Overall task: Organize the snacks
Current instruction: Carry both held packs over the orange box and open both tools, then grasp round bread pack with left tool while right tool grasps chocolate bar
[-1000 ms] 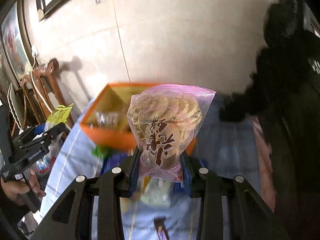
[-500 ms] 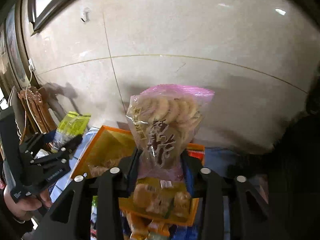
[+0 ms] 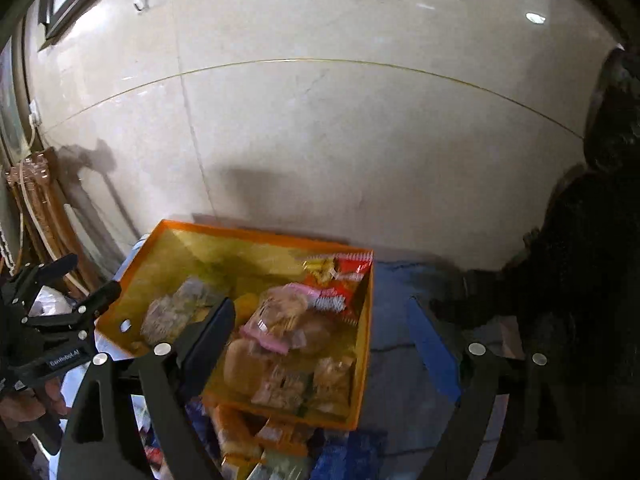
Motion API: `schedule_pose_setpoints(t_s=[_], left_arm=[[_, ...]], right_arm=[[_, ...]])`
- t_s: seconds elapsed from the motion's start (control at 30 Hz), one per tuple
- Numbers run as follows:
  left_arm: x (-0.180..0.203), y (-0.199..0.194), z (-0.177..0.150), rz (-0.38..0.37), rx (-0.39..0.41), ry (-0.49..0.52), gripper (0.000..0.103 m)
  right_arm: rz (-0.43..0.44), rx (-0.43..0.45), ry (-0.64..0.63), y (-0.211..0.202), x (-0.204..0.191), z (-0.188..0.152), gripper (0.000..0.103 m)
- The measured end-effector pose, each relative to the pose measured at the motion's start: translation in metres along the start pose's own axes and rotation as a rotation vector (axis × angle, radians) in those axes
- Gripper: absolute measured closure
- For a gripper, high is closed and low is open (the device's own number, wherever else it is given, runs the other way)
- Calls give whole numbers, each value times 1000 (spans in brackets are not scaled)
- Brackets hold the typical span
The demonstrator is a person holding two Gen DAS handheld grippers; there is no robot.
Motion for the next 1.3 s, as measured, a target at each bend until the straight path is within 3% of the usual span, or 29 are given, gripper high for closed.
schedule_pose_setpoints(t_s=[0.3, 0.53, 0.7, 0.9, 1.1, 1.3], left_arm=[[7, -79, -38, -49, 68, 10, 12], [6, -114, -131, -93, -14, -45, 11], [36, -108, -192, -150, -83, -17, 11], [102, -102, -219, -198, 7, 219, 11], [140, -75, -239, -259, -12, 287, 11], [152, -43, -253, -278, -84, 253, 11]], right_arm=[[53, 8, 28, -76, -12, -61, 16], [43, -65, 112, -108, -3, -154, 16], [-8, -168, 141, -101, 6, -236, 16], [-48, -290, 110, -80, 10, -312, 16], [-67, -327, 73, -62, 16, -341, 20], [-74, -370, 49, -42, 18, -357, 30]])
Point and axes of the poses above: each gripper's, at about its wrist camera, not at the fingertips, and y roughly the way its jaws point, x to its right, z to its top, the point moved 9 cm from there along y, roughly the way its jaws point, and after that the axes turned 8 degrees about y, right-handed, at the moved point
